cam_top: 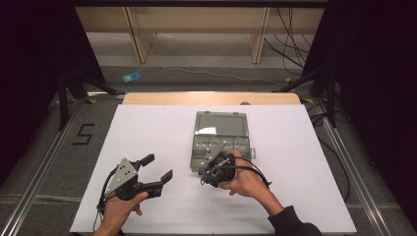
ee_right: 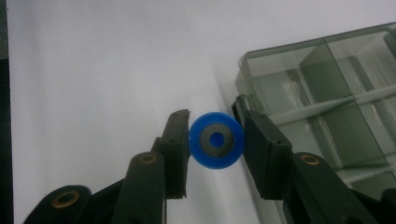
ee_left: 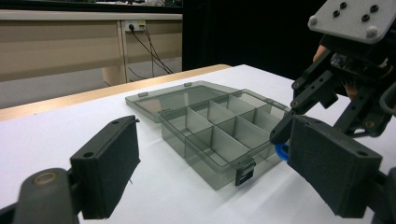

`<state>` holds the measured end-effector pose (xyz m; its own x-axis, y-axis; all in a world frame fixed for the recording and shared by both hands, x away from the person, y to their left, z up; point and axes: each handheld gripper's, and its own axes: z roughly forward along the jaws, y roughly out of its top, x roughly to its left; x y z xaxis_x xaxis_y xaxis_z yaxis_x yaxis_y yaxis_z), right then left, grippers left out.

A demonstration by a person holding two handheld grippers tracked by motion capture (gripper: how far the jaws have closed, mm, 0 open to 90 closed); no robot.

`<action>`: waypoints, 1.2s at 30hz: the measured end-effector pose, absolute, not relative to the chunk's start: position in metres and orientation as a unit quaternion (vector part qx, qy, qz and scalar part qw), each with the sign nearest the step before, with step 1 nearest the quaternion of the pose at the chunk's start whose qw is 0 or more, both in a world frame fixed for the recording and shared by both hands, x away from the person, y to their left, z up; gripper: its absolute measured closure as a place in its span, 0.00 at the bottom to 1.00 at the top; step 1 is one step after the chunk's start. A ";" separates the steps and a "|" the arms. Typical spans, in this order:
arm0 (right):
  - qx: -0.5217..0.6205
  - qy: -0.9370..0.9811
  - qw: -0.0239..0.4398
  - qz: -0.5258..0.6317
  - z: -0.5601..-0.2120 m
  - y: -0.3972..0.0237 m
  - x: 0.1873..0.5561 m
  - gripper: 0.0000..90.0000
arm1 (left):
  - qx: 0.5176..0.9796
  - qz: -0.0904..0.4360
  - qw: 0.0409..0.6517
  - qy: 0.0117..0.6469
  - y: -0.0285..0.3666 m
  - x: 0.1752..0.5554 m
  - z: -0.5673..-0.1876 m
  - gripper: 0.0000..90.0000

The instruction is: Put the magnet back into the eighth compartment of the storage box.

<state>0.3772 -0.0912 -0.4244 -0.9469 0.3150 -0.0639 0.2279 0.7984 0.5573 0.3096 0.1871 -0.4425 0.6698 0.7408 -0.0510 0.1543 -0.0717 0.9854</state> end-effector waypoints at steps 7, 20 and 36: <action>0.159 0.942 0.080 0.286 -0.417 -0.110 0.381 0.70 | 0.693 0.249 0.597 0.320 0.189 0.310 -0.442 0.18; 0.200 0.930 0.099 0.291 -0.406 -0.145 0.390 0.70 | 0.691 0.248 0.598 0.323 0.188 0.309 -0.442 0.18; 0.230 0.923 0.113 0.288 -0.404 -0.163 0.396 0.70 | 0.694 0.250 0.596 0.319 0.189 0.309 -0.442 0.18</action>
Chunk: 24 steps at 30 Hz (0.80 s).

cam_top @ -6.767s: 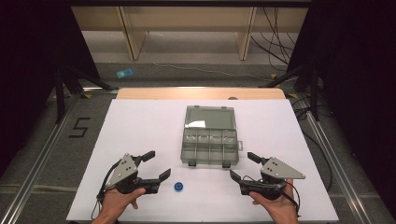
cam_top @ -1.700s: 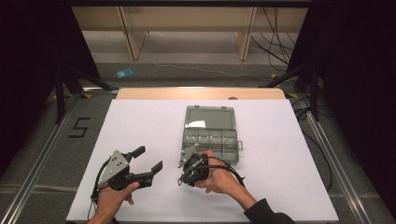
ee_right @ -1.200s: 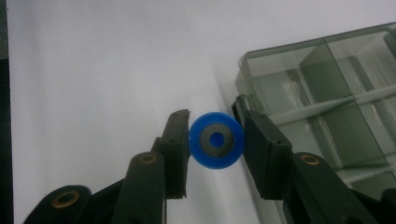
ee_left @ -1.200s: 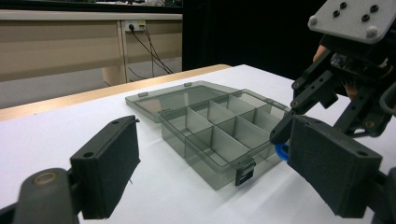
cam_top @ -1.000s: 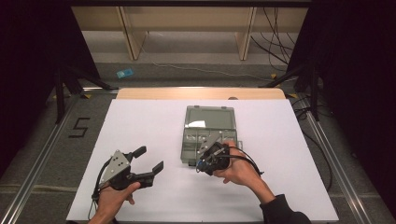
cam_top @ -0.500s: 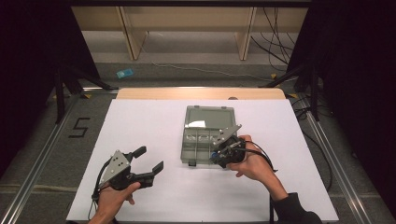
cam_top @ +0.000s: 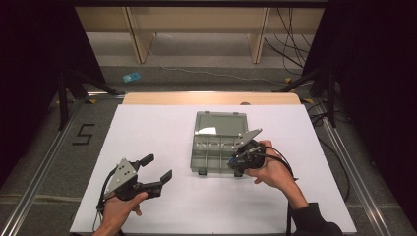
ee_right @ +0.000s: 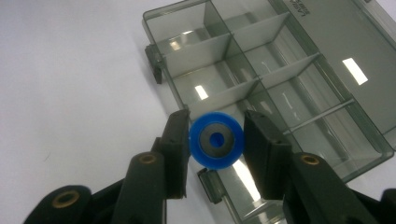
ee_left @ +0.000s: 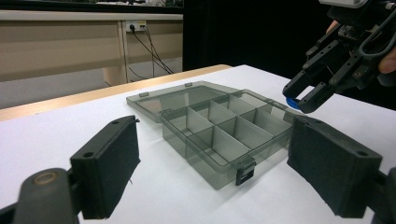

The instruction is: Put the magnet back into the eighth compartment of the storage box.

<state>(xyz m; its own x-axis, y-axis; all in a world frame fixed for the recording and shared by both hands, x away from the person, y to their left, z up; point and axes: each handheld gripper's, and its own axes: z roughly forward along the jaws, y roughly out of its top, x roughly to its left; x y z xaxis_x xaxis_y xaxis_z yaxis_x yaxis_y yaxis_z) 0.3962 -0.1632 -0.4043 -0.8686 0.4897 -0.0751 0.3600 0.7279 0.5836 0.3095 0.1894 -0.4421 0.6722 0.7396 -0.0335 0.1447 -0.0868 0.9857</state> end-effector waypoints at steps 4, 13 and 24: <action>0.231 0.923 0.114 0.284 -0.404 -0.167 0.398 0.70 | 0.694 0.250 0.596 0.318 0.190 0.309 -0.442 0.18; 0.253 0.919 0.130 0.273 -0.408 -0.178 0.405 0.70 | 0.691 0.250 0.598 0.320 0.189 0.309 -0.442 0.18; 0.263 0.918 0.138 0.264 -0.415 -0.187 0.411 0.70 | 0.694 0.250 0.595 0.319 0.189 0.309 -0.442 0.18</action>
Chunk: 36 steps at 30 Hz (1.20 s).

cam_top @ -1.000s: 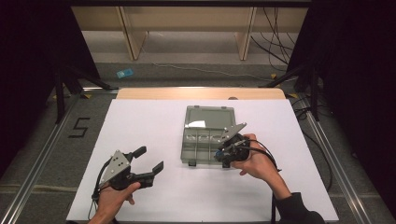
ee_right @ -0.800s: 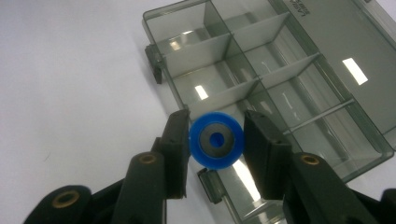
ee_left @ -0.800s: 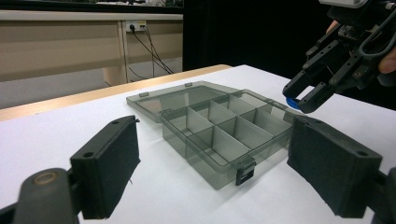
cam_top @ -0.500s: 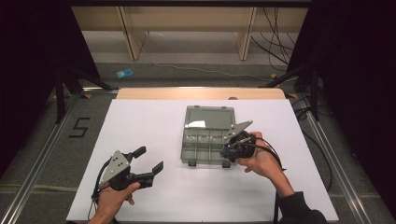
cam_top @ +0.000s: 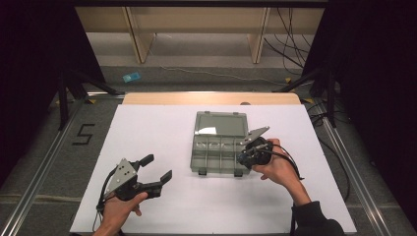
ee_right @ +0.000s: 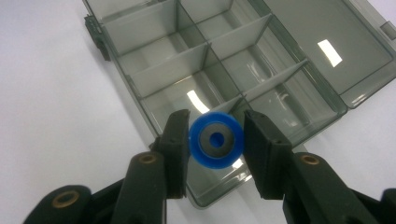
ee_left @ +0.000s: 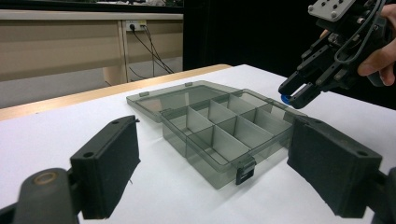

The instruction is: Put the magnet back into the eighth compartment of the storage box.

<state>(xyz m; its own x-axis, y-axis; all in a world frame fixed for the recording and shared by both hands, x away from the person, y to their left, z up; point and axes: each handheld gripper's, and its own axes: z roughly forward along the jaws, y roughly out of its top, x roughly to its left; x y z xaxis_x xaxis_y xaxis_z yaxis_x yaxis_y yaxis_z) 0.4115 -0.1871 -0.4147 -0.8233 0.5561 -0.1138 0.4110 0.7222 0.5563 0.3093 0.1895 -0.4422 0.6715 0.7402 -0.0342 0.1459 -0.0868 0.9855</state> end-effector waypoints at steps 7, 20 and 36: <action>0.268 0.917 0.144 0.258 -0.419 -0.189 0.414 0.70 | 0.693 0.249 0.596 0.320 0.189 0.309 -0.442 0.18; 0.269 0.919 0.145 0.250 -0.425 -0.191 0.419 0.69 | 0.691 0.248 0.598 0.322 0.189 0.309 -0.442 0.18; 0.276 0.919 0.144 0.242 -0.430 -0.189 0.421 0.69 | 0.689 0.243 0.602 0.322 0.188 0.309 -0.443 0.18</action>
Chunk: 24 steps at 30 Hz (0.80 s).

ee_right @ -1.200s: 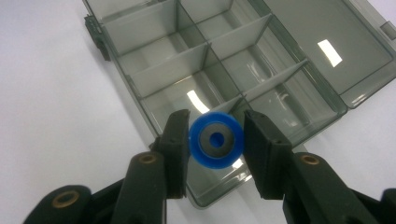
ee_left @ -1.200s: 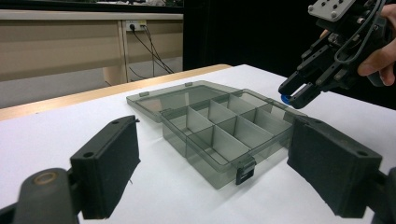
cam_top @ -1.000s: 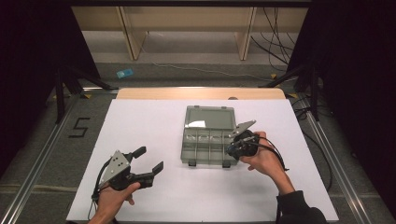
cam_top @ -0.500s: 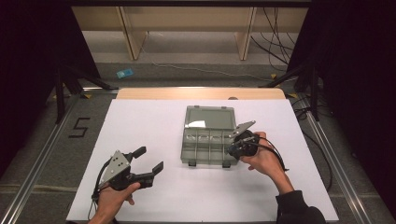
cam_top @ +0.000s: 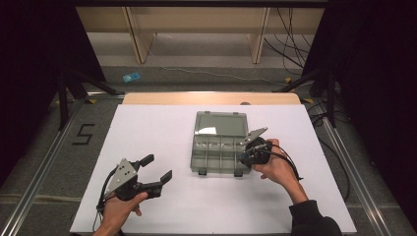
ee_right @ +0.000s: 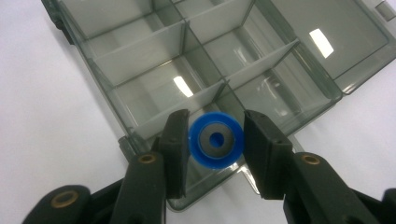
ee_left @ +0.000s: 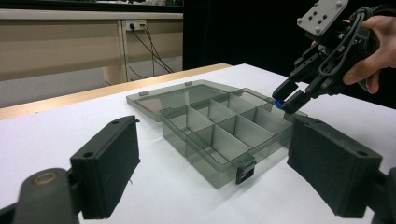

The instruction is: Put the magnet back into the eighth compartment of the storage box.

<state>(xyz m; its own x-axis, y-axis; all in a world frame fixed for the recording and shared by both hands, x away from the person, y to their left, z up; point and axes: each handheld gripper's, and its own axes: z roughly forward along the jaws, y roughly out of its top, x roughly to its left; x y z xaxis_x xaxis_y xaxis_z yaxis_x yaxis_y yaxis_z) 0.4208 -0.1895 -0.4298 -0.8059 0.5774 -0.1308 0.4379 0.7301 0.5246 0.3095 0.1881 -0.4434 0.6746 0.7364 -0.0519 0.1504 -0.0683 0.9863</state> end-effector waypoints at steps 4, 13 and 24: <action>0.274 0.921 0.140 0.238 -0.432 -0.188 0.421 0.69 | 0.690 0.244 0.601 0.321 0.188 0.309 -0.443 0.18; 0.271 0.924 0.139 0.231 -0.436 -0.186 0.423 0.69 | 0.691 0.246 0.600 0.320 0.189 0.310 -0.443 0.18; 0.270 0.926 0.136 0.228 -0.439 -0.185 0.424 0.69 | 0.694 0.248 0.594 0.321 0.189 0.309 -0.443 0.18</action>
<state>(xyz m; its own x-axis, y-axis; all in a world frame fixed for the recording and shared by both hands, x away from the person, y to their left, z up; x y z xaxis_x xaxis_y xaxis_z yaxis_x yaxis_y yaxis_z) 0.4235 -0.1854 -0.4389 -0.8174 0.5614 -0.1291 0.4372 0.7505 0.4957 0.3092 0.1890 -0.4428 0.6708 0.7408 -0.0363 0.1501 -0.0876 0.9848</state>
